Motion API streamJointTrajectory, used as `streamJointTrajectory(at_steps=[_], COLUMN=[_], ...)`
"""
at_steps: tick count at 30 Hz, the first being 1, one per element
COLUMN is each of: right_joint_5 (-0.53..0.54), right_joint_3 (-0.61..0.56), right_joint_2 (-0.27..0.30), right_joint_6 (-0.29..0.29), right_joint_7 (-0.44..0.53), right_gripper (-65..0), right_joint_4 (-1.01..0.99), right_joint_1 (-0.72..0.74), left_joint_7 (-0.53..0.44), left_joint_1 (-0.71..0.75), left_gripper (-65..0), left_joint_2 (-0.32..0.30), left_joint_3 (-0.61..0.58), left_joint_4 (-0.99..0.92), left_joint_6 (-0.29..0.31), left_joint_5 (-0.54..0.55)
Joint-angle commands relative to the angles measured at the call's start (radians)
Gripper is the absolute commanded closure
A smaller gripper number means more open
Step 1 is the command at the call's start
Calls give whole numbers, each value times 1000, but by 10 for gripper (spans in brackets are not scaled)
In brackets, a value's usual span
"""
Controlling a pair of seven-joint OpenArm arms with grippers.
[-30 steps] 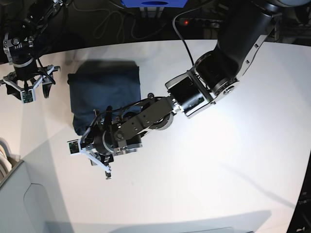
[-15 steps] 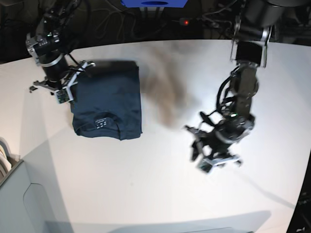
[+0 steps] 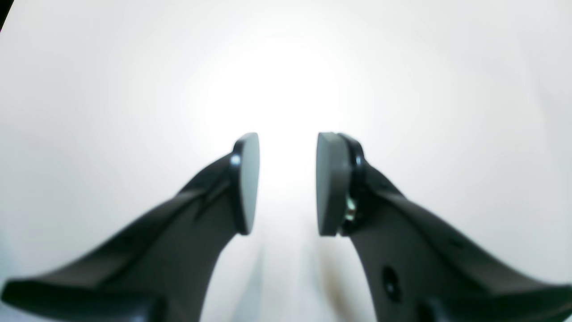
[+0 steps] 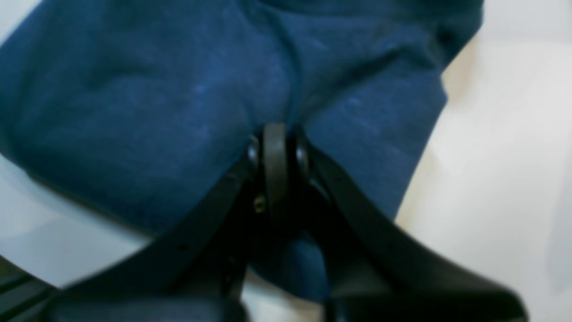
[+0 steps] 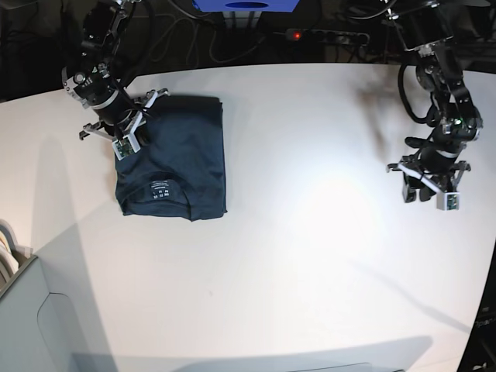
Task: Fold the T-shirt properly
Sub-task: 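Release the bundle and pull the left gripper back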
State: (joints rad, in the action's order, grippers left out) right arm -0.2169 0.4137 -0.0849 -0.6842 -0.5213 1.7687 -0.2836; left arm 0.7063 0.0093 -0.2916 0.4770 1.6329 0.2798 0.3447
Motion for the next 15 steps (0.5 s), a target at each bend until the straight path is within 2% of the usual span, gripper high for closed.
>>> streamJointTrajectory(at_steps=[1, 4, 9, 12, 15], right_joint_5=[14, 14, 17, 17, 15], right_joint_3=[-2, 3, -3, -48, -144], right_joint_2=[1, 1, -6, -48, -54], right_joint_6=[-14, -14, -14, -14, -14], right_joint_7=[34, 94, 102, 102, 102], right_gripper=[0, 0, 0, 0, 0], right_joint_4=[10, 21, 182, 279, 291], right_joint_1=[-10, -16, -53, -84, -115], left_joint_7=[-26, -26, -26, -26, -26], left_joint_1=[5, 33, 83, 111, 133], left_gripper=[-201, -200, -200, -200, -200], left_joint_2=[-14, -7, -4, -4, -2], left_joint_3=[9, 10, 12, 12, 12], left_joint_4=[30, 50, 96, 111, 120], left_joint_6=[3, 3, -1, -4, -4], left_joint_5=[21, 24, 29, 29, 30])
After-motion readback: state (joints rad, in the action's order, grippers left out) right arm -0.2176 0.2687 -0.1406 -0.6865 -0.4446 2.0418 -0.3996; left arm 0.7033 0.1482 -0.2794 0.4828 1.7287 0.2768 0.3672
